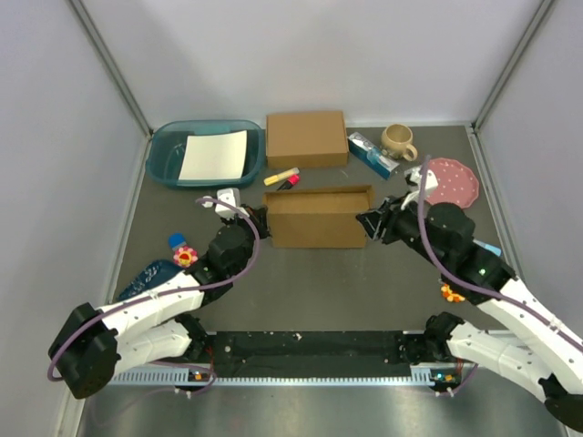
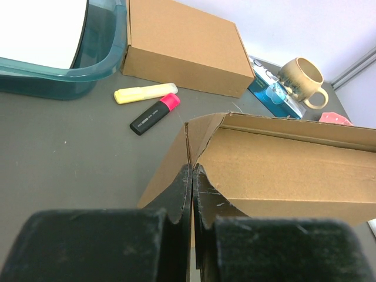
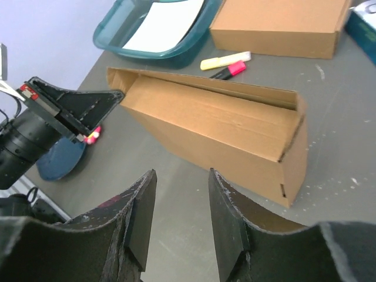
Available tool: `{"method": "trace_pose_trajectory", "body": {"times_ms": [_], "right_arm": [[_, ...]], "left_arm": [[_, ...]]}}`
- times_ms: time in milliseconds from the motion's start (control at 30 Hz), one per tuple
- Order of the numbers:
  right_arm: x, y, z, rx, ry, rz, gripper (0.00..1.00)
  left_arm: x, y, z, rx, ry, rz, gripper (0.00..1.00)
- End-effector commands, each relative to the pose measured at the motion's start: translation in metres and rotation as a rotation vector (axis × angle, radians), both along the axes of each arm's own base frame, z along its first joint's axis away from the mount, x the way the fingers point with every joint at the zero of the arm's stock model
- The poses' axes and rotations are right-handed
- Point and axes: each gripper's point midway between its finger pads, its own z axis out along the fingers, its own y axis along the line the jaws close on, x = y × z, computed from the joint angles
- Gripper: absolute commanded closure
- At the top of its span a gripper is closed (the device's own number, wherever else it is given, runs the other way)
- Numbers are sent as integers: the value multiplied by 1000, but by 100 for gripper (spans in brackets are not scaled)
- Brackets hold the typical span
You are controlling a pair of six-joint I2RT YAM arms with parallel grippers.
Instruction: Fold the paper box
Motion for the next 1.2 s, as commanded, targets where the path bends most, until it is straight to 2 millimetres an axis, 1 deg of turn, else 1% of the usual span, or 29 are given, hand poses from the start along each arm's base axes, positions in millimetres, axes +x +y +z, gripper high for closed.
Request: {"method": "trace_pose_trajectory", "body": {"times_ms": [0,33,100,133,200,300,333,367,400,700,800,900,933,1167], "right_arm": [[2,-30,-1,-69,-21,-121,58],[4,-35,-10,-88,-15,-148,58],[11,-45,-18,-122,-17,-209,58],[15,-46,-27,-147,-7,-226,58],[21,-49,-34,-172,-8,-260,58],[32,-47,-41,-188,-20,-282,57],[36,-44,-39,-181,-27,-282,56],[42,-44,-45,-200,-13,-294,56],[44,-45,-47,-205,-8,-301,56],[73,-55,-55,-216,7,-367,55],[82,-58,-57,-215,10,-379,55],[88,-57,-56,-207,5,-377,56],[90,-55,-58,-213,10,-376,56],[100,-49,-52,-199,-10,-369,58]], "left_arm": [[-31,33,-105,316,296,2,100],[-31,32,-104,316,294,0,100],[-30,32,-102,318,289,-1,100],[-29,30,-101,318,285,-4,100],[-28,29,-98,325,276,-7,100],[-25,26,-94,330,266,-12,100],[-24,23,-91,328,259,-17,100],[-23,22,-91,331,260,-16,100],[-22,22,-91,331,260,-17,100],[-22,17,-94,347,262,-29,100],[-21,17,-92,348,255,-27,100],[-21,16,-91,348,254,-31,100],[-21,16,-92,351,255,-31,100],[-21,16,-92,355,254,-34,100]]}}
